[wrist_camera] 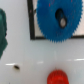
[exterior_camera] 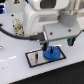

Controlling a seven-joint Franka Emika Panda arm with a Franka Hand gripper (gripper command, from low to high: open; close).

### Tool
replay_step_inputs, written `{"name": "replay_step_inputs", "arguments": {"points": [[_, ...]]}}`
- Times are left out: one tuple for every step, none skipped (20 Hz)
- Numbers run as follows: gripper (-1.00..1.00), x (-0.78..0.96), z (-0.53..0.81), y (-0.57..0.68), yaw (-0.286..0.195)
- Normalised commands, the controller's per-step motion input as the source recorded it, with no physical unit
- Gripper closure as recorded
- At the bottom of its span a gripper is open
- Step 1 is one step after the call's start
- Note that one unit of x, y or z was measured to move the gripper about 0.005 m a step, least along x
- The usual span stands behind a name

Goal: Insert the blue gear onto the right peg, followed by the red gear

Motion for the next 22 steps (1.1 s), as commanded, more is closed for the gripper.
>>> {"name": "replay_step_inputs", "arguments": {"points": [[-1.00,-0.59,0.20,0.19,0.000],[-1.00,-0.62,0.18,0.19,0.000],[-1.00,-0.67,0.15,0.19,0.000],[-1.00,-0.75,0.09,0.15,0.000],[-1.00,-0.79,0.03,0.12,0.000],[-1.00,-0.78,-0.01,0.08,0.000],[-1.00,-0.75,-0.04,0.06,0.000],[-1.00,-0.72,-0.05,0.05,0.000],[-1.00,-0.68,-0.08,0.11,0.000],[-1.00,-0.71,-0.11,0.06,0.000],[-1.00,-0.72,-0.17,0.04,0.000],[-1.00,-0.70,-0.19,0.04,0.000],[-1.00,-0.60,-0.27,0.00,0.000],[-1.00,-0.52,-0.30,-0.02,0.000],[-1.00,-0.45,-0.32,-0.05,0.000],[-1.00,-0.41,-0.33,-0.09,0.000],[-1.00,-0.38,-0.33,-0.09,0.000],[-1.00,-0.38,-0.33,-0.08,0.000],[-1.00,-0.40,-0.33,-0.06,0.000],[-1.00,-0.40,-0.31,-0.07,0.000],[-1.00,-0.38,-0.31,-0.08,0.000],[-1.00,-0.35,-0.29,-0.08,0.000]]}}
